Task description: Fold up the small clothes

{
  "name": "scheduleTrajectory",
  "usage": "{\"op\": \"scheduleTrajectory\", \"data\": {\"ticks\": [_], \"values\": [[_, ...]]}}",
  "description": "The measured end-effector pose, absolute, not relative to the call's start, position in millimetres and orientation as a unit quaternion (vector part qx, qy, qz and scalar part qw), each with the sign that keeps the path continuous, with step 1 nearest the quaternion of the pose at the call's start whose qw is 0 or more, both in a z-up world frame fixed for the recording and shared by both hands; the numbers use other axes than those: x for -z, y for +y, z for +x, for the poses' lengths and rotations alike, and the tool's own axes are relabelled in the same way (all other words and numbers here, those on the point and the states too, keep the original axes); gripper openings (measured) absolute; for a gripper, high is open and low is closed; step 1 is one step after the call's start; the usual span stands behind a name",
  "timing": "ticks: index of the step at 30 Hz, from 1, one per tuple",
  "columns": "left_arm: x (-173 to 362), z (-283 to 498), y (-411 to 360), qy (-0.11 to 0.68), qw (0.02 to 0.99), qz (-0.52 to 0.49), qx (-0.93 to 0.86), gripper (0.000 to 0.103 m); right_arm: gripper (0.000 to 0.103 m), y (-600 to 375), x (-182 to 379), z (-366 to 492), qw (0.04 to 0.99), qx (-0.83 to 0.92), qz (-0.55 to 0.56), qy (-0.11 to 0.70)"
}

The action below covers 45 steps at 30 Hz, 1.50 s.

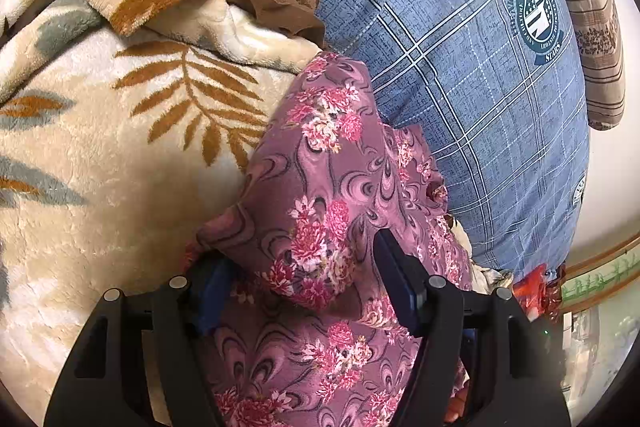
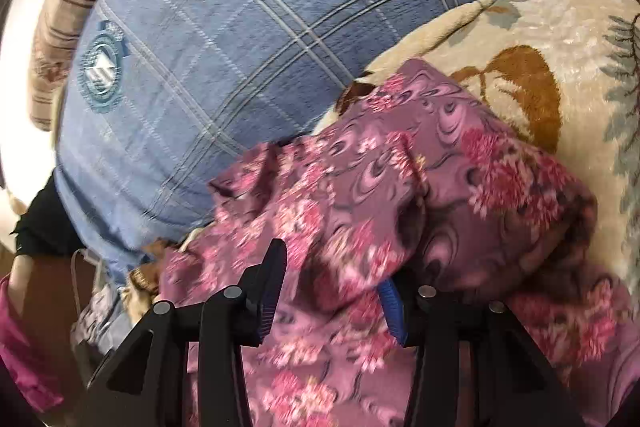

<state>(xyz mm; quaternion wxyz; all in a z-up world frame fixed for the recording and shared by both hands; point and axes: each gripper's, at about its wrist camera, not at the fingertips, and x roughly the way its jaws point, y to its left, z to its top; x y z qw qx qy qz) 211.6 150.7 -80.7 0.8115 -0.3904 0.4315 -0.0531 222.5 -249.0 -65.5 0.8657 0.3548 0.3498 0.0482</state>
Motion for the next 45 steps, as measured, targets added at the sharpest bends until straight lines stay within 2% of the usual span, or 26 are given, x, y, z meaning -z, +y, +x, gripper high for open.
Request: {"op": "scheduleTrajectory", "data": {"ticks": [1,6,9,11,14,17,19,22,23,26,29,31,33,36,37,39,45], "values": [[81,210,152,0.431,0.811,-0.392,0.054,0.067,0.005,-251,65,226,0.863,-0.053,0.359,0.352],[82,211,150,0.436,0.802,-0.401,0.069,0.067,0.005,-280,35,208,0.888,-0.061,0.367,0.272],[80,210,144,0.439,0.808,-0.387,0.068,0.067,0.005,-294,55,211,0.88,-0.032,0.353,0.315],[78,210,141,0.44,0.814,-0.373,0.063,0.062,0.006,-296,77,215,0.868,-0.018,0.346,0.357],[78,209,140,0.437,0.82,-0.364,0.059,0.057,0.007,-296,77,212,0.87,-0.02,0.351,0.346],[79,210,140,0.442,0.819,-0.361,0.057,0.057,0.006,-292,49,206,0.893,-0.049,0.338,0.292],[79,212,138,0.446,0.819,-0.356,0.055,0.057,0.006,-292,45,206,0.898,-0.05,0.33,0.287],[76,210,131,0.45,0.828,-0.331,0.049,0.057,0.007,-292,72,223,0.876,-0.018,0.3,0.376],[74,209,128,0.451,0.832,-0.32,0.049,0.057,0.006,-294,76,220,0.877,-0.023,0.304,0.371],[61,202,110,0.447,0.838,-0.294,0.11,0.057,0.015,-302,67,204,0.878,-0.012,0.314,0.361],[36,189,79,0.427,0.831,-0.266,0.236,0.058,0.016,-311,44,173,0.901,0.02,0.319,0.294],[23,181,70,0.398,0.853,-0.237,0.24,0.061,0.016,-316,35,163,0.911,0.013,0.317,0.264],[25,184,70,0.387,0.883,-0.191,0.184,0.063,0.016,-311,35,169,0.913,-0.005,0.305,0.27],[58,206,75,0.456,0.867,-0.164,0.119,0.063,0.016,-300,59,184,0.904,-0.016,0.28,0.322],[74,214,76,0.488,0.849,-0.166,0.114,0.062,0.009,-297,72,191,0.894,-0.014,0.271,0.356],[67,211,72,0.469,0.863,-0.152,0.112,0.065,0.008,-295,70,185,0.903,-0.012,0.264,0.34],[67,201,50,0.471,0.871,-0.084,0.113,0.075,0.021,-291,55,152,0.896,-0.049,0.252,0.361]]}}
